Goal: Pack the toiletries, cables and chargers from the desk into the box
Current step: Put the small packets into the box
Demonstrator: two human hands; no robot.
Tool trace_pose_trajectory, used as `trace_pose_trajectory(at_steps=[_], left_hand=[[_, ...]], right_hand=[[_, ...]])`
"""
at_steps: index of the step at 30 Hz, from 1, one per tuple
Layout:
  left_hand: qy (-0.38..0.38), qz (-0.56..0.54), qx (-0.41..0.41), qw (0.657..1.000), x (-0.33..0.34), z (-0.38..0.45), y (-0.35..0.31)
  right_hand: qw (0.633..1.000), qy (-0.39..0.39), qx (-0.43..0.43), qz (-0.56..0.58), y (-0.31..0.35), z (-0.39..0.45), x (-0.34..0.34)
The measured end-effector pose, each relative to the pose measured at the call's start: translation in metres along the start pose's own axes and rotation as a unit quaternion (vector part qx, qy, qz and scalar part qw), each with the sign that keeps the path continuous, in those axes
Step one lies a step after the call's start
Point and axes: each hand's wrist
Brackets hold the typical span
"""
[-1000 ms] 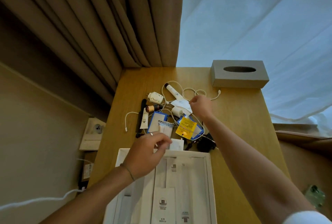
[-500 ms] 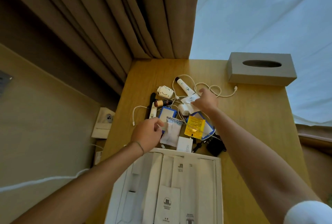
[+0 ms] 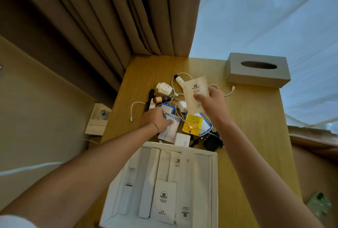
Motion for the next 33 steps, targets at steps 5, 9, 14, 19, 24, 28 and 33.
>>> trace_pose_trajectory(at_steps=[5, 9, 14, 19, 24, 28, 33], left_hand=[[0.033, 0.007, 0.0, 0.999, 0.005, 0.001, 0.001], [0.056, -0.032, 0.016, 0.998, 0.007, 0.0, 0.006], [0.043, -0.134, 0.042, 0.989, 0.0, -0.004, 0.011], [-0.009, -0.245, 0.088, 0.966, -0.023, -0.019, 0.006], [-0.042, -0.294, 0.154, 0.943, -0.05, -0.054, 0.007], [-0.037, -0.322, 0.173, 0.93, -0.07, -0.084, 0.016], [-0.029, -0.342, 0.189, 0.92, -0.088, -0.117, 0.035]], right_hand=[[0.996, 0.044, 0.038, 0.066, 0.004, -0.05, -0.006], [0.987, 0.075, 0.067, 0.125, 0.0, -0.092, -0.006], [0.978, 0.127, 0.069, 0.151, -0.012, -0.141, -0.001], [0.984, 0.13, 0.101, 0.061, -0.028, -0.179, 0.022], [0.978, 0.15, 0.143, 0.0, -0.056, -0.2, 0.046], [0.968, 0.169, 0.175, -0.06, -0.079, -0.193, 0.069], [0.966, 0.131, 0.198, -0.101, -0.101, -0.176, 0.095]])
Point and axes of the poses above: each hand's wrist, its own z-axis towards the middle knuckle, its own x-axis out of the palm, y = z × x, and after that the axes turned 15 degrees about -z, right-handed
